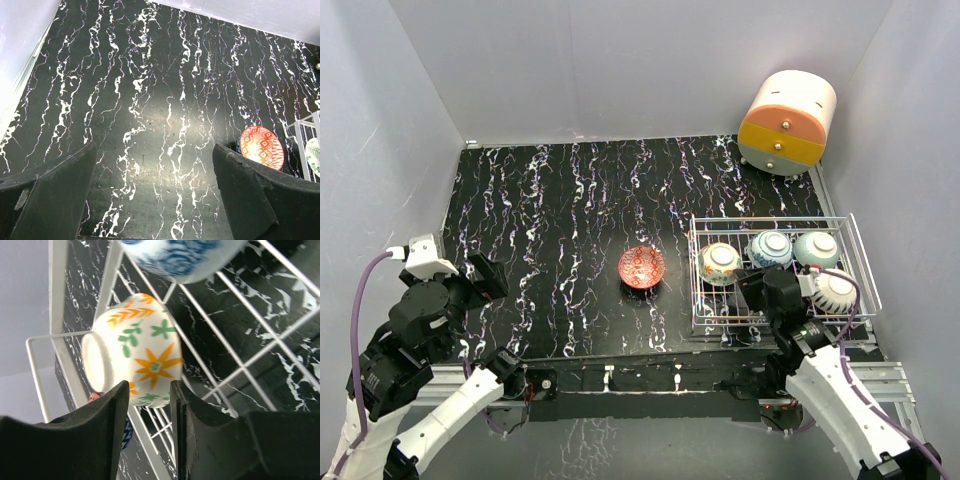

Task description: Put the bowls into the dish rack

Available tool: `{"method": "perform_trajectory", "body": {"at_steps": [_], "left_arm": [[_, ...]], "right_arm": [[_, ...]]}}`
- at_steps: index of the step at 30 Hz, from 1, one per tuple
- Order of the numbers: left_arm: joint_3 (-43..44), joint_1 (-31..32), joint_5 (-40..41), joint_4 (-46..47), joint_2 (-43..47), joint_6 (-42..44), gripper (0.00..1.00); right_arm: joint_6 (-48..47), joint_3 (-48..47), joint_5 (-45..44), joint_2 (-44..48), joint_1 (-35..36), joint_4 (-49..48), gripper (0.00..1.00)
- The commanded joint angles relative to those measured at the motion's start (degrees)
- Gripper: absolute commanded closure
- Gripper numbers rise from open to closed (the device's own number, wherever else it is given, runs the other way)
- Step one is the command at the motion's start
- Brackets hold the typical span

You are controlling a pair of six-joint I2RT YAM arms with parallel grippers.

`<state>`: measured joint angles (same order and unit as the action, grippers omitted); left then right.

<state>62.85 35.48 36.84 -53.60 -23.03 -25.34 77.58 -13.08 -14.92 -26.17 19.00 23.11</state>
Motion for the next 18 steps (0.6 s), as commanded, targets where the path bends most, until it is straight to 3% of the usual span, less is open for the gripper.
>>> {"method": "perform_trajectory", "body": {"at_steps": [1, 5, 9, 11, 16, 18], "left_arm": [[0.5, 0.4, -0.3, 0.7, 0.5, 0.9, 0.03], [0.6, 0.4, -0.3, 0.8, 0.8, 1.2, 0.03], [0.9, 0.4, -0.4, 1.3, 0.2, 1.7, 0.03], [1.3, 0.4, -0.8, 1.4, -0.4, 2.0, 0.03], [1.4, 0.4, -1.1, 2.0, -1.1, 2.3, 0.03], [1.3, 0.4, -1.2, 2.2, -1.1, 2.3, 0.03]], "right_arm": [[-8.3, -10.2, -1.8, -3.3, 0.1, 3.4, 0.55], [-15.0, -15.8, -3.4, -5.1, 0.2, 6.6, 0.48], [-22.8, -21.2, -4.3, -8.9, 0.2, 7.8, 0.32], [-26.9, -24.0, -3.9, -12.5, 0.1, 7.6, 0.18], [-38.0, -32.4, -1.4, -24.6, 0.2, 9.0, 0.02], [-41.5, -35.8, -0.4, -29.2, 0.1, 11.2, 0.01]]}}
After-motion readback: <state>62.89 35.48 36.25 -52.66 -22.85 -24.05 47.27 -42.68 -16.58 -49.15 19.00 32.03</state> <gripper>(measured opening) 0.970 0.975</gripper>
